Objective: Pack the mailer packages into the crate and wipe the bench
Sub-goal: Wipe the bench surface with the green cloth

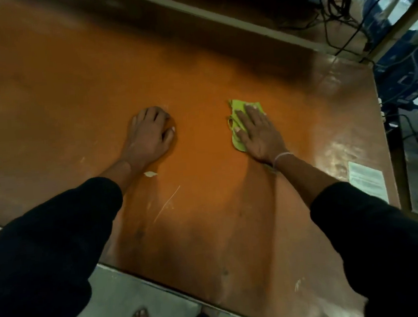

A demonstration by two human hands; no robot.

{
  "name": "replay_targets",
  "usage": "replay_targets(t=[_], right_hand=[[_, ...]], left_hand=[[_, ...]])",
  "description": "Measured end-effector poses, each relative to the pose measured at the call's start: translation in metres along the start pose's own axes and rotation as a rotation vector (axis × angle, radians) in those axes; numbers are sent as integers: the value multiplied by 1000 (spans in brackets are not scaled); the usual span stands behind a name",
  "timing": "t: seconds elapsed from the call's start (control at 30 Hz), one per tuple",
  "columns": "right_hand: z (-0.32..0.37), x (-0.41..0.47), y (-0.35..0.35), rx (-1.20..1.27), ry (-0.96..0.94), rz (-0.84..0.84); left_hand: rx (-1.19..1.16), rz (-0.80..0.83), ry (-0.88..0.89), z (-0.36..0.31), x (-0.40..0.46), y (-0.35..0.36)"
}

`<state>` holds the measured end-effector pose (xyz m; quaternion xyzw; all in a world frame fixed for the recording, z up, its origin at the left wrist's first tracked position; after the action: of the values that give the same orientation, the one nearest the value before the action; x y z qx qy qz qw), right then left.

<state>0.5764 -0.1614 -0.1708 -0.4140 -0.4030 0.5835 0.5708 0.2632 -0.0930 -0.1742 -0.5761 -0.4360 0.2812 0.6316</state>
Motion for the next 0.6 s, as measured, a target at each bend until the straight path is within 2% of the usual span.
replay_targets(t=[0.03, 0.13, 0.17, 0.2, 0.3, 0.33, 0.37, 0.47, 0.5, 0.53, 0.6], right_hand=[[-7, 7, -4, 1, 16, -12], [-29, 36, -11, 13, 333, -124], [-28, 46, -8, 6, 387, -120], [-23, 56, -5, 7, 359, -97], [-14, 73, -3, 6, 22, 11], [-21, 78, -6, -3, -30, 28], [-29, 85, -10, -15, -2, 9], [-48, 98, -19, -29, 333, -98], [-42, 100, -16, -33, 359, -97], [-32, 101, -13, -25, 306, -71], [-13, 93, -6, -10, 67, 11]], left_hand=[[-4, -5, 1, 0, 0, 0], [-2, -18, -3, 1, 1, 1], [7, -20, -3, 1, 2, 1], [13, -24, -2, 1, 3, 1], [8, -44, -6, 2, 3, 2], [11, -46, -8, 2, 4, 2], [13, -48, -11, 2, 4, 2], [10, -57, -11, 2, 5, 3], [13, -56, -10, 2, 5, 3], [13, -52, -10, 2, 6, 3], [17, -46, -12, 1, 5, 2]])
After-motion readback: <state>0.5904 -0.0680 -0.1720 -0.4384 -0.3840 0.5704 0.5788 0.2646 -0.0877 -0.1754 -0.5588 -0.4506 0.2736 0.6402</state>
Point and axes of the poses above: each hand's wrist, its own x-axis towards the middle knuckle, its own y-axis out of the palm, z = x × y, the point moved 2 cm from there along x, towards the middle knuckle, and after that the axes turned 13 degrees about x, right-handed, at the moved point
